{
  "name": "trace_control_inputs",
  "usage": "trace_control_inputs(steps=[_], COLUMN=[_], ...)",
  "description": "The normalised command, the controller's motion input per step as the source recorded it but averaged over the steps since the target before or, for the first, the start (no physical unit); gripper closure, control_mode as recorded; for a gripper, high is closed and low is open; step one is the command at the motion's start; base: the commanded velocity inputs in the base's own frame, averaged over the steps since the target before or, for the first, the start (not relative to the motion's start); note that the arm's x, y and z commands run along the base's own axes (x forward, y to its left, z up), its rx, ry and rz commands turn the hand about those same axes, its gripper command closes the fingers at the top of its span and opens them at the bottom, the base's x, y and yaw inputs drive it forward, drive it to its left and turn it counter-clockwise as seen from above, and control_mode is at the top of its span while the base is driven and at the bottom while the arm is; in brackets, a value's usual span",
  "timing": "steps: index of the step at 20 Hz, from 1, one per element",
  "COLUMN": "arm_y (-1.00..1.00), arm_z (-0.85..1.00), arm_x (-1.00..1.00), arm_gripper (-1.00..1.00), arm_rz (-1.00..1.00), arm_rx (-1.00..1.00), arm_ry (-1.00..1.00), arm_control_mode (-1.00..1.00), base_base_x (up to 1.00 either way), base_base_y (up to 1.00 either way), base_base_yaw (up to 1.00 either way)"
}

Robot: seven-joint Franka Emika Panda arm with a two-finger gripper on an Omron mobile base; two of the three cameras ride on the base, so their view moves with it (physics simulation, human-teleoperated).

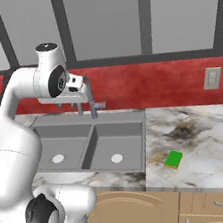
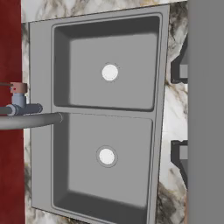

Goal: Soak the sponge with water for a few seconds and then drop it inside the sink.

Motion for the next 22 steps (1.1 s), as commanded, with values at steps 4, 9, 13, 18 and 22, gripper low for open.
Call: trace_control_inputs(steps=[4, 9, 13, 18, 22], arm_y=[0.0, -0.04, -0.09, -0.08, -0.06], arm_z=[0.0, 0.0, 0.0, 0.0, 0.0], arm_x=[-0.01, 0.0, 0.0, 0.0, 0.0], arm_gripper=[-1.0, -1.0, -1.0, -1.0, -1.0], arm_rz=[0.0, 0.0, 0.0, 0.0, 0.0], arm_rx=[0.0, 0.0, 0.0, 0.0, 0.0], arm_ry=[0.0, 0.0, 0.0, 0.0, 0.0], arm_control_mode=[-1.0, -1.0, -1.0, -1.0, -1.0], base_base_x=[0.0, 0.0, 0.0, 0.0, 0.0], base_base_y=[0.0, 0.0, 0.0, 0.0, 0.0], base_base_yaw=[0.0, 0.0, 0.0, 0.0, 0.0])
